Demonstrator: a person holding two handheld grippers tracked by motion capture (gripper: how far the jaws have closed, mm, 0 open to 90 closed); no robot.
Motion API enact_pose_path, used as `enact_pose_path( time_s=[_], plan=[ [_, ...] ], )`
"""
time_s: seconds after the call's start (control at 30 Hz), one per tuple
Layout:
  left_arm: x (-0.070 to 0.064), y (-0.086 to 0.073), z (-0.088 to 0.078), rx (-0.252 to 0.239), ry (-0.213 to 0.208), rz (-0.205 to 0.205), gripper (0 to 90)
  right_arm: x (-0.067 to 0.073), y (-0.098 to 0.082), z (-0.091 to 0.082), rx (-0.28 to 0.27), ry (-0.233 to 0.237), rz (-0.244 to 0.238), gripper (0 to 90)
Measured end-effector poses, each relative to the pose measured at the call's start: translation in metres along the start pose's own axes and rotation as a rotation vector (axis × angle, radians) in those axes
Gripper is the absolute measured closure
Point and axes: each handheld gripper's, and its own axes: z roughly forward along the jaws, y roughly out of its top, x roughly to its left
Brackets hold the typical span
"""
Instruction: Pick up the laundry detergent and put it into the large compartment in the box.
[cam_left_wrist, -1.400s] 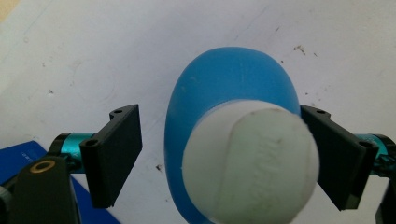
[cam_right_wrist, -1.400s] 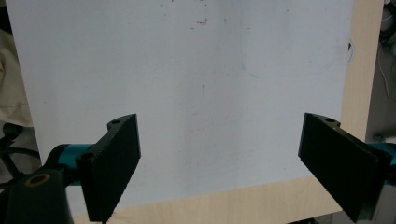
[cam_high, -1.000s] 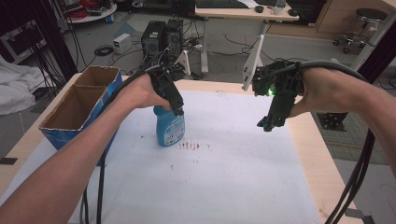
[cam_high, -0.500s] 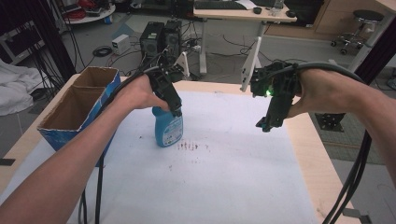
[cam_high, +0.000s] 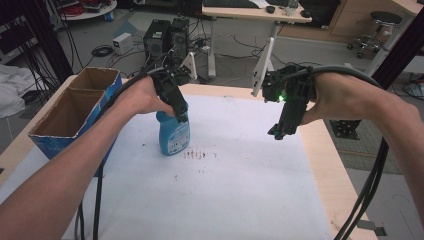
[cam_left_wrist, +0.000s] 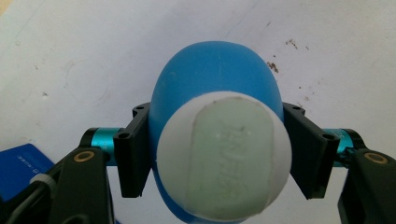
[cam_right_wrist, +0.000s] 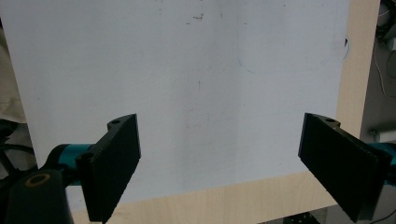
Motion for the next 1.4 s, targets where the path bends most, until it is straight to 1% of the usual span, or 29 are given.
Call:
enact_pose_path(
  time_s=[0.23, 0.5, 0.53, 0.6, 0.67, 0.8, 0.9, 1.0, 1.03, 1.07, 1.13, 1.17, 1.3, 1.33, 1.4],
  plan=[
    [0.001, 0.0, 0.0, -0.005, 0.003, -0.007, 36.2, 0.0, 0.001, 0.001, 0.006, 0.001, 0.002, 12.1],
    [0.002, 0.001, 0.002, 0.007, 0.003, 0.001, 37.0, 0.0, 0.001, 0.0, 0.006, -0.001, 0.001, 12.1],
    [0.002, 0.002, 0.002, 0.005, -0.002, -0.005, 37.3, 0.0, 0.001, -0.001, 0.005, -0.002, -0.001, 12.1],
    [0.002, 0.002, 0.002, 0.013, -0.003, 0.007, 37.6, 0.001, 0.001, -0.001, 0.005, -0.003, 0.002, 12.1],
    [0.002, 0.003, 0.002, 0.015, -0.001, 0.007, 37.7, 0.001, 0.0, -0.002, 0.004, -0.003, -0.003, 12.1],
    [0.002, 0.003, 0.002, 0.013, 0.001, 0.009, 38.0, 0.001, -0.001, -0.003, 0.007, -0.005, 0.003, 12.1],
    [0.001, 0.003, 0.001, 0.015, -0.003, 0.022, 38.2, 0.002, -0.001, -0.003, 0.007, -0.007, 0.005, 12.1],
    [0.003, 0.002, -0.003, 0.012, -0.007, 0.024, 38.3, 0.002, -0.001, -0.004, 0.004, -0.007, 0.004, 12.1],
    [0.003, 0.002, -0.005, 0.005, -0.008, 0.02, 38.3, 0.002, -0.002, -0.004, 0.005, -0.009, 0.004, 12.1],
    [0.004, 0.003, -0.01, 0.009, -0.008, 0.027, 38.3, 0.002, -0.002, -0.004, 0.006, -0.009, 0.004, 12.1],
    [0.004, 0.004, -0.02, -0.002, -0.007, 0.024, 38.3, 0.002, -0.002, -0.005, 0.006, -0.008, 0.004, 12.1],
    [0.005, 0.005, -0.028, 0.002, -0.006, 0.035, 38.4, 0.002, -0.002, -0.005, 0.003, -0.01, 0.004, 12.1],
    [0.007, 0.009, -0.061, -0.013, -0.002, 0.032, 38.3, 0.002, -0.004, -0.008, 0.0, -0.015, 0.007, 12.1],
    [0.008, 0.01, -0.07, -0.012, 0.0, 0.038, 38.3, 0.001, -0.004, -0.009, -0.003, -0.018, 0.006, 12.1],
    [0.009, 0.012, -0.089, -0.028, 0.006, 0.032, 38.3, 0.002, -0.004, -0.01, -0.004, -0.021, 0.007, 12.1]
  ],
)
